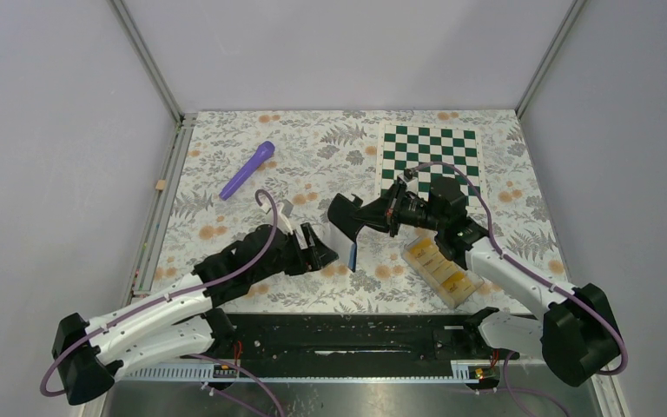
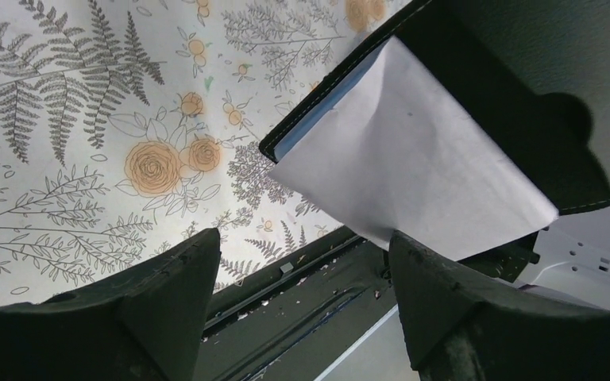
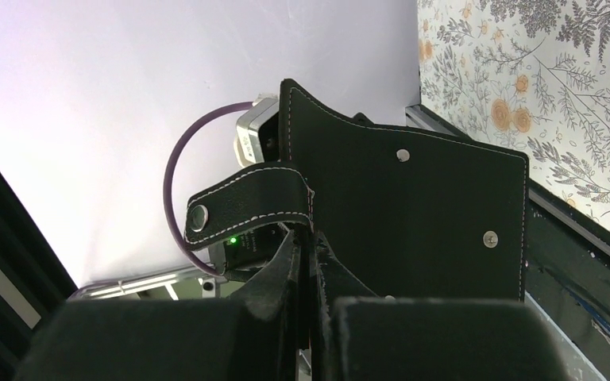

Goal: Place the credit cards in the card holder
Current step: Turn over the card slot in the card holder.

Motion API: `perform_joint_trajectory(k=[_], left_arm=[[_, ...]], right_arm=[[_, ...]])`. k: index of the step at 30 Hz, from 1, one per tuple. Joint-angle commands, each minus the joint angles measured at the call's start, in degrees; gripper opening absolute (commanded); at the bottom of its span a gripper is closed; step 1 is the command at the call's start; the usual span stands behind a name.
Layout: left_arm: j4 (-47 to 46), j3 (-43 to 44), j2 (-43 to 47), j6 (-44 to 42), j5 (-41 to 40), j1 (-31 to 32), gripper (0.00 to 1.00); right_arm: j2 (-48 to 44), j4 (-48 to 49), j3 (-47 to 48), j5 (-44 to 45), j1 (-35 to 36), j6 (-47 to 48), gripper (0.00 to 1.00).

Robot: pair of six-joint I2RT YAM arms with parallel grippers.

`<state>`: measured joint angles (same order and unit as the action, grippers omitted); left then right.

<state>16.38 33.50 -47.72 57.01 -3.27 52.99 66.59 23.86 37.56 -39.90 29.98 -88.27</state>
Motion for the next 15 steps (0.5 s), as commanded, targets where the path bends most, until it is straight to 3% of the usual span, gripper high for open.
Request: perform_joint_trajectory(k=[1, 8, 15], left_arm=[[0.14, 5.15, 1.58, -1.93, -3.94, 1.38, 0.77], [9.8, 15.7, -2.47, -9.71, -10.91, 9.25, 0.77], [16.38, 23.8, -10.47, -14.04, -15.68, 15.49, 0.77]], right_arm=[[-2.11, 2.25, 0.29, 1.47, -0.27, -0.7, 0.0], [-3.03, -10.61, 4.89, 2.21, -0.21, 5.86, 0.0], [-2.81, -13.25, 5.7, 2.15, -0.22, 7.0, 0.0]])
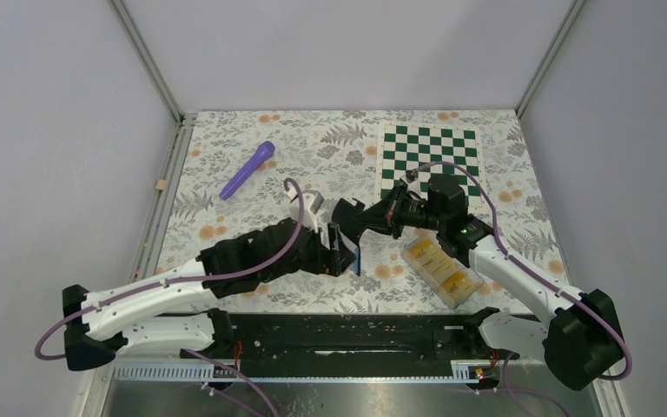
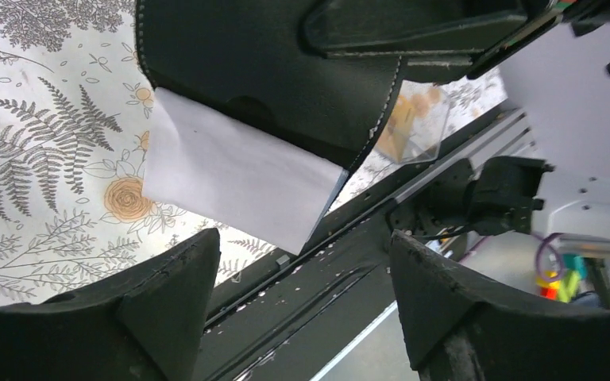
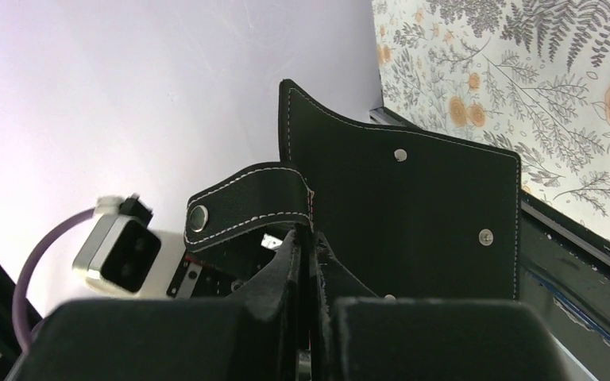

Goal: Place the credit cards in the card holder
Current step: Turn over the card slot in the card holder.

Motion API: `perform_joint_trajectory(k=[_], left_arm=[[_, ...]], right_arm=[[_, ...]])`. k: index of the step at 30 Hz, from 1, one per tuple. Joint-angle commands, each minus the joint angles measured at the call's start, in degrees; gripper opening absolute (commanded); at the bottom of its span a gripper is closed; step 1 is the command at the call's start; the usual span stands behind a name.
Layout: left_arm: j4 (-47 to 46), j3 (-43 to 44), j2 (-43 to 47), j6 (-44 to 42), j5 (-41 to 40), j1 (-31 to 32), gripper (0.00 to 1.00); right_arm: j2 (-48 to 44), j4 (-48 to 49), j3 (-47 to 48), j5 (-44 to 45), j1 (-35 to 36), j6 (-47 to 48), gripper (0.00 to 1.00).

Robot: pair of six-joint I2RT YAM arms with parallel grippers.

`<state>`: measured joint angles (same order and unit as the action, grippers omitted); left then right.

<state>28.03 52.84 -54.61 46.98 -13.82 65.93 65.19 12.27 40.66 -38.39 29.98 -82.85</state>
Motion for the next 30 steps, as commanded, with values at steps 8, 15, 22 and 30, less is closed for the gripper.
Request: perform_joint_trajectory(k=[8, 15, 22, 30], left_arm=[[7.41, 7.72, -9.47, -4.87, -8.1, 5.9, 0.72], [7.66, 7.99, -11.63, -4.88, -8.16, 6.57, 0.65], [8.38, 8.0, -12.93, -4.49, -8.85, 6.58, 0.62], [10.24, 8.99, -14.39, -3.37, -11.38, 6.65, 0.57]], right_arm=[[-1.07, -2.07, 2.49, -0.08, -0.28, 1.7, 0.0], [-0.7, -2.03, 2.58, -0.45, -0.28, 1.72, 0.0], [-0.57, -2.07, 2.4, -0.92, -0.28, 1.8, 0.0], [-0.37, -2.07, 2.23, -1.38, -0.26, 1.9, 0.0]])
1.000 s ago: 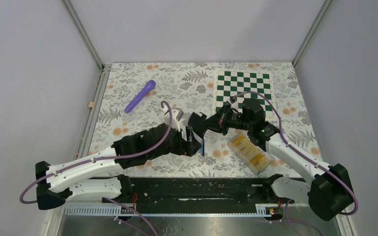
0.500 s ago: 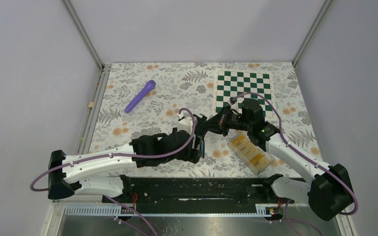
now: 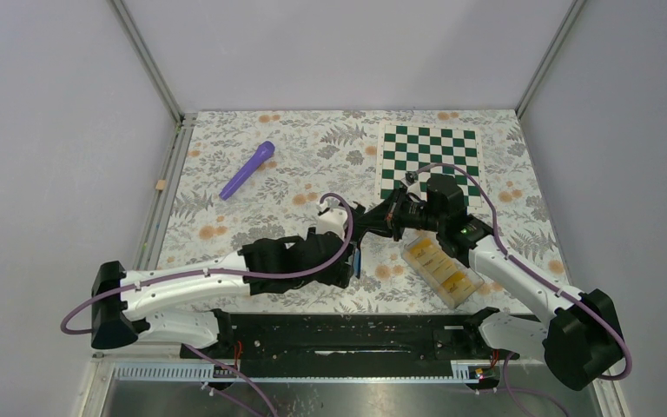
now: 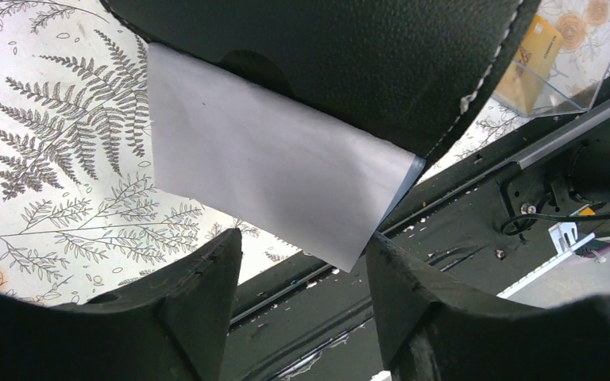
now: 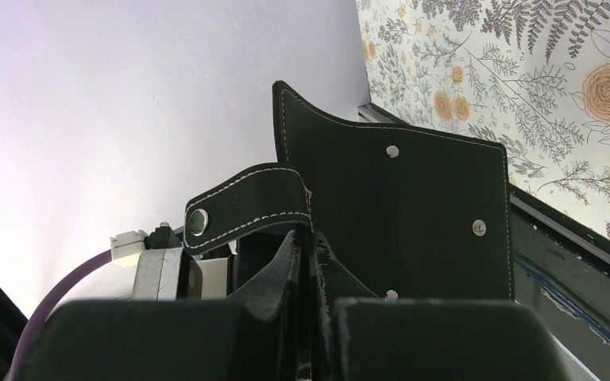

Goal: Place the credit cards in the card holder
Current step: Turn over the card slot in the card holder.

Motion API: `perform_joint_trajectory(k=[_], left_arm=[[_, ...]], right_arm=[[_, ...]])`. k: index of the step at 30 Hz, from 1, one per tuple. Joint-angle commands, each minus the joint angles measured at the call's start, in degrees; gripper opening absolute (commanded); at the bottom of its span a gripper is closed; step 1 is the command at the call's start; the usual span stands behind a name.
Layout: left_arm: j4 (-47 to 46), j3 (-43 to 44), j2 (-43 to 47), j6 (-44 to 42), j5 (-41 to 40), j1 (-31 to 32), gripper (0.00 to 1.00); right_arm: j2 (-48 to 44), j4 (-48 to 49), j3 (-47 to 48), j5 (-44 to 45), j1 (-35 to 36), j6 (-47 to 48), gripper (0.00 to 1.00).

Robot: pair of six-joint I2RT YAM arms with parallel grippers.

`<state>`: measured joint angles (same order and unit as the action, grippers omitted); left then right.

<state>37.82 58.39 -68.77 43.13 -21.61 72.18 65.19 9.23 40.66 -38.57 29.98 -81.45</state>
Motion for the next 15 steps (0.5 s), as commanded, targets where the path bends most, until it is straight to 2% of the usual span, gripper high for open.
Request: perform_joint_trajectory(k=[1, 15], left_arm=[[0.68, 3.58, -0.33, 0.66, -4.0, 0.41, 0.57], [8.05, 6.29, -0.4, 4.5, -11.94, 0.59, 0.51]], right_arm=[[-0.39, 0.96, 2.25, -1.28, -0.27, 0.46, 0.0], [-0.35, -0.97, 2.4, -2.06, -0.27, 2.08, 0.0]])
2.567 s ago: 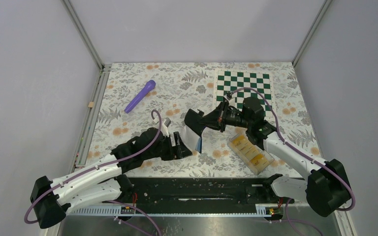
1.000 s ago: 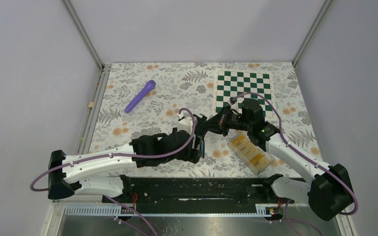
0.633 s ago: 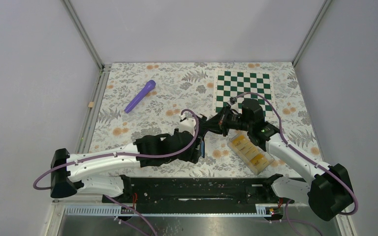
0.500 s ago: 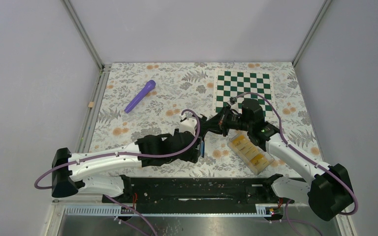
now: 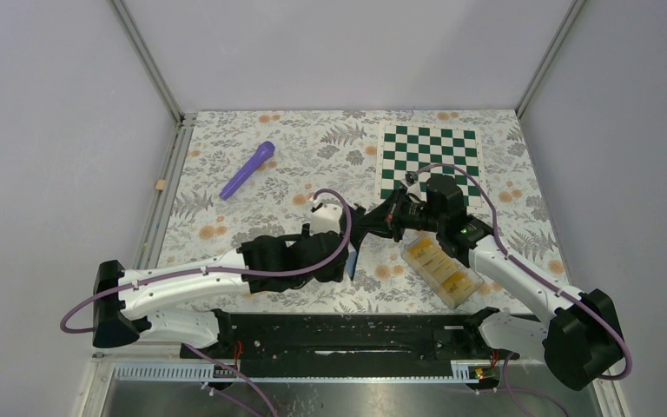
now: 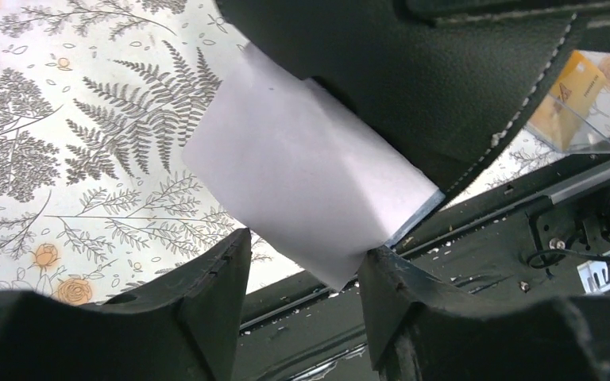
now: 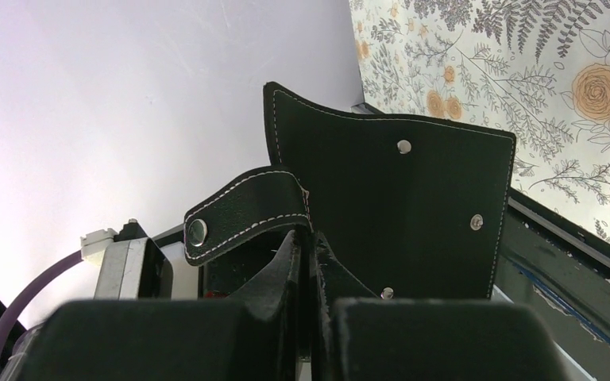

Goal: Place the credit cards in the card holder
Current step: Turn over the card slot in the card holder.

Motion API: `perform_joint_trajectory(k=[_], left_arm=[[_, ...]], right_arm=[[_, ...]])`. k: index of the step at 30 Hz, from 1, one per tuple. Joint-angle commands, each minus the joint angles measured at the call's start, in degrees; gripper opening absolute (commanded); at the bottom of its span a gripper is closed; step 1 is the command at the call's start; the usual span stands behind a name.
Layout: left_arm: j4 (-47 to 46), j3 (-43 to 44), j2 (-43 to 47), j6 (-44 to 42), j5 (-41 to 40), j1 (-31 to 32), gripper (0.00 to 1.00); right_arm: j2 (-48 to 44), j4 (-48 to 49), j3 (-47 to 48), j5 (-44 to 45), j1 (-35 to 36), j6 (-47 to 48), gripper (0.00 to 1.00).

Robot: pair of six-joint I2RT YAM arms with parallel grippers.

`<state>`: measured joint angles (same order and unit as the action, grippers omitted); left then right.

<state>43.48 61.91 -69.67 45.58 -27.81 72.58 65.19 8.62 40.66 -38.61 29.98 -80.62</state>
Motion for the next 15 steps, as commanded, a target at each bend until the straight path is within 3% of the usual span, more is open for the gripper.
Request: perform_joint_trajectory(k=[1, 15], left_arm=[[3.06, 3.0, 0.56, 2.38, -6.42, 0.2, 0.51], [8.46, 8.21, -1.7, 4.16, -13.58, -0.19, 0.57]], right_arm=[[-0.38, -0.55, 2.49, -2.12, -0.27, 1.36, 0.0], [-0.91, -2.73, 0.93, -5.83, -0.18, 3.3, 0.0]])
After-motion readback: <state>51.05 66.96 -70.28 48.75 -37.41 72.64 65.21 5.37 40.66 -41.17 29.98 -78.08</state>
